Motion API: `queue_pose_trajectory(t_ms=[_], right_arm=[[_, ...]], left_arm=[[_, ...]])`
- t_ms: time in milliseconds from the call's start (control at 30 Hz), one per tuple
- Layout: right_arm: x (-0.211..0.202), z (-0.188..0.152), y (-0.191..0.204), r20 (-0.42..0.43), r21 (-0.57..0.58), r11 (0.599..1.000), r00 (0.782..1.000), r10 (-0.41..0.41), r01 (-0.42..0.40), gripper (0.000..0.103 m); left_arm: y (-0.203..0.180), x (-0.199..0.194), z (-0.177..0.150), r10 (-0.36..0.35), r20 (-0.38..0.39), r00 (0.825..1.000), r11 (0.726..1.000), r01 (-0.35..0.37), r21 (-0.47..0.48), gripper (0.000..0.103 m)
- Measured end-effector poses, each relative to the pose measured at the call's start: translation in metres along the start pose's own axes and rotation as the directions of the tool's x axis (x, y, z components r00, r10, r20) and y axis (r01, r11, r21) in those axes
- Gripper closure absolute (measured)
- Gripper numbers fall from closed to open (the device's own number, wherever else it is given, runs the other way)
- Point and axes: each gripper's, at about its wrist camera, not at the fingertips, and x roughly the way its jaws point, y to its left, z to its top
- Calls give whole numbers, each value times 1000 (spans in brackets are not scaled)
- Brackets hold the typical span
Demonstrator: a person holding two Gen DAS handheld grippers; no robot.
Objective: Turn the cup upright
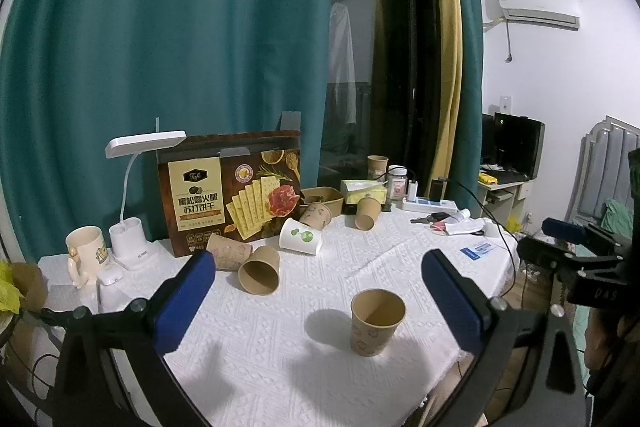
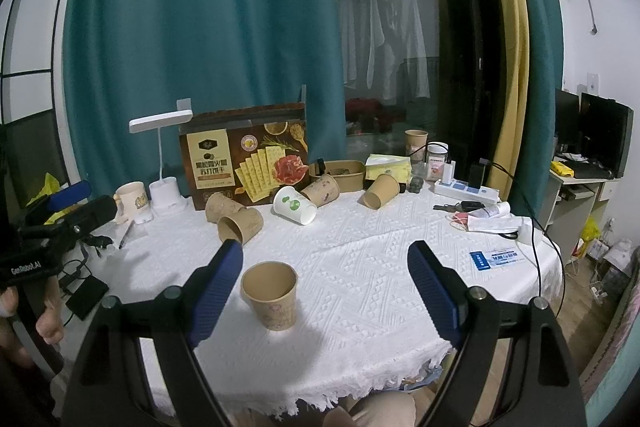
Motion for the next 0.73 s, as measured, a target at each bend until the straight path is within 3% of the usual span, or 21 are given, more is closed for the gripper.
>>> queue_pose_trajectory(t_ms=[733], right_arm=[[-2,2,9,3,-32,999,1000,11,-11,20]], left_arm=[[-6,-17,-7,-14,29,999,1000,14,-4,0]])
